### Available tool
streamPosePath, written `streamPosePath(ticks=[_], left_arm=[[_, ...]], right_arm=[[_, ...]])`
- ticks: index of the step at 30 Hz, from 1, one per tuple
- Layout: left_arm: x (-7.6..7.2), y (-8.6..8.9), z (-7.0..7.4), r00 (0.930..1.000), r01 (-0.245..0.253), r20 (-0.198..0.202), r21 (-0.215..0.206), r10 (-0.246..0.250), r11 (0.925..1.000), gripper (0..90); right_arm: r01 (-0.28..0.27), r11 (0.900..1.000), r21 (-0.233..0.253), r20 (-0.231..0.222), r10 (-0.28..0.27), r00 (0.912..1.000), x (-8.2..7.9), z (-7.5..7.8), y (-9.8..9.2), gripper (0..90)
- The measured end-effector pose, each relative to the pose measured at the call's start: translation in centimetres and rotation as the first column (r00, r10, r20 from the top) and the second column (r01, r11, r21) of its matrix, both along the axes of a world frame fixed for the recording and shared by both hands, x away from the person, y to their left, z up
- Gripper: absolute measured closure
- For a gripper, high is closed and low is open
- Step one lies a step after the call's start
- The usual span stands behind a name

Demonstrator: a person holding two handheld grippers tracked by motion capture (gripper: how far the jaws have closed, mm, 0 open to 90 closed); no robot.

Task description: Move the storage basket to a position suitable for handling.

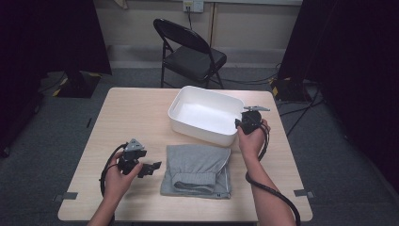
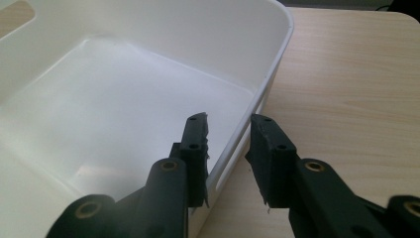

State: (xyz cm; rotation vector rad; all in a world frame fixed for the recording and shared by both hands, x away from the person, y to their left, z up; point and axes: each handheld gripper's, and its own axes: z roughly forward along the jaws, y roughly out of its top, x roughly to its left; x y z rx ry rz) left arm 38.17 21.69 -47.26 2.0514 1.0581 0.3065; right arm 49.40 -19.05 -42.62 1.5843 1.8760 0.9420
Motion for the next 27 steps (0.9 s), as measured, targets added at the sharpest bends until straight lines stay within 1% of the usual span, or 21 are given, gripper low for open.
streamPosePath(ticks=[1, 2, 3, 4, 5, 6, 7, 9, 12, 14, 15, 16, 17, 18, 19, 20, 21, 22, 24, 25, 27], left_arm=[[0.0, 0.0, 0.0, 1.0000, -0.004, 0.000, -0.002, 0.004, 1.0000, 17.7], [0.0, 0.0, 0.0, 1.0000, -0.002, -0.001, -0.001, 0.002, 1.0000, 17.7], [0.0, 0.1, 0.0, 1.0000, -0.005, 0.000, -0.004, 0.005, 1.0000, 17.7], [0.0, 0.2, 0.0, 1.0000, -0.007, 0.003, -0.004, 0.007, 1.0000, 17.7], [0.1, 0.2, 0.0, 1.0000, -0.006, 0.002, -0.003, 0.006, 1.0000, 17.7], [0.1, 0.3, 0.1, 1.0000, -0.007, 0.002, -0.004, 0.007, 1.0000, 17.7], [0.2, 0.3, 0.1, 1.0000, -0.008, 0.003, -0.005, 0.008, 1.0000, 17.7], [0.2, 0.3, 0.1, 1.0000, -0.004, 0.004, -0.004, 0.004, 1.0000, 17.6], [0.2, 0.2, 0.2, 0.9999, -0.011, 0.007, -0.011, 0.011, 0.9999, 17.6], [0.1, 0.2, 0.2, 0.9999, -0.009, 0.007, -0.006, 0.009, 0.9999, 17.6], [0.1, 0.1, 0.2, 1.0000, -0.004, 0.008, -0.003, 0.004, 1.0000, 17.5], [0.0, 0.0, 0.3, 1.0000, -0.003, 0.009, 0.000, 0.003, 1.0000, 17.6], [0.0, -0.1, 0.3, 0.9999, 0.003, 0.010, 0.002, -0.003, 1.0000, 17.6], [-0.1, -0.2, 0.4, 0.9999, 0.004, 0.013, 0.004, -0.004, 1.0000, 17.6], [-0.2, -0.2, 0.4, 0.9999, 0.001, 0.015, 0.000, -0.001, 1.0000, 17.6], [-0.2, -0.3, 0.4, 0.9999, 0.003, 0.016, 0.003, -0.003, 1.0000, 17.6], [-0.3, -0.3, 0.5, 0.9999, 0.005, 0.015, 0.004, -0.005, 1.0000, 17.6], [-0.3, -0.4, 0.5, 0.9998, 0.009, 0.018, 0.008, -0.009, 0.9999, 17.6], [-0.5, -0.5, 0.5, 0.9998, 0.010, 0.018, 0.009, -0.011, 0.9999, 17.6], [-0.5, -0.5, 0.4, 0.9998, 0.015, 0.015, 0.008, -0.015, 0.9999, 17.6], [-0.5, -0.6, 0.4, 0.9998, 0.015, 0.014, 0.007, -0.015, 0.9999, 17.6]], right_arm=[[-0.002, 1.000, -0.003, 0.001, 0.002, 1.0000, 0.2, 0.0, 0.0, 69.8], [-0.007, 1.000, -0.019, 0.018, 0.008, 0.9998, 0.4, 0.0, -0.1, 72.3], [-0.006, 1.000, -0.020, 0.038, 0.006, 0.9992, 0.5, 0.1, -0.2, 72.6], [-0.007, 1.000, -0.009, 0.043, 0.007, 0.9990, 0.7, 0.2, -0.2, 70.5], [-0.015, 0.999, -0.037, 0.033, 0.017, 0.9993, 0.9, 0.4, -0.1, 70.5], [-0.014, 0.999, -0.043, 0.033, 0.016, 0.9993, 0.9, 0.5, 0.1, 68.8], [-0.012, 0.999, -0.032, 0.028, 0.013, 0.9995, 0.9, 0.7, 0.2, 66.7], [-0.008, 0.999, -0.034, 0.020, 0.009, 0.9998, 0.8, 0.7, 0.3, 66.1], [-0.004, 1.000, 0.016, -0.005, 0.004, 1.0000, 0.0, 0.7, 0.4, 60.3], [0.008, 1.000, 0.031, -0.005, -0.008, 1.0000, -0.4, 0.6, 0.4, 58.6], [0.011, 0.999, 0.037, -0.016, -0.010, 0.9998, -0.7, 0.5, 0.4, 58.0], [-0.002, 0.999, 0.047, -0.023, 0.003, 0.9997, -0.9, 0.4, 0.4, 58.9], [0.007, 0.999, 0.045, -0.021, -0.006, 0.9998, -1.2, 0.4, 0.4, 59.0], [0.003, 0.999, 0.039, -0.036, -0.002, 0.9994, -1.5, 0.3, 0.4, 65.8], [-0.010, 0.999, 0.039, -0.046, 0.012, 0.9989, -1.7, 0.2, 0.4, 64.6], [-0.005, 0.999, 0.036, -0.041, 0.007, 0.9991, -1.9, 0.2, 0.4, 64.2], [-0.001, 0.999, 0.046, -0.036, 0.003, 0.9993, -2.0, 0.2, 0.3, 67.5], [-0.006, 0.998, 0.062, -0.033, 0.008, 0.9994, -2.1, 0.2, 0.3, 68.3], [-0.006, 0.998, 0.061, -0.027, 0.008, 0.9996, -2.2, 0.3, 0.2, 70.8], [-0.007, 0.999, 0.050, -0.018, 0.008, 0.9998, -2.2, 0.4, 0.2, 72.9], [-0.003, 0.998, 0.059, -0.013, 0.003, 0.9999, -2.0, 0.5, 0.1, 75.3]])
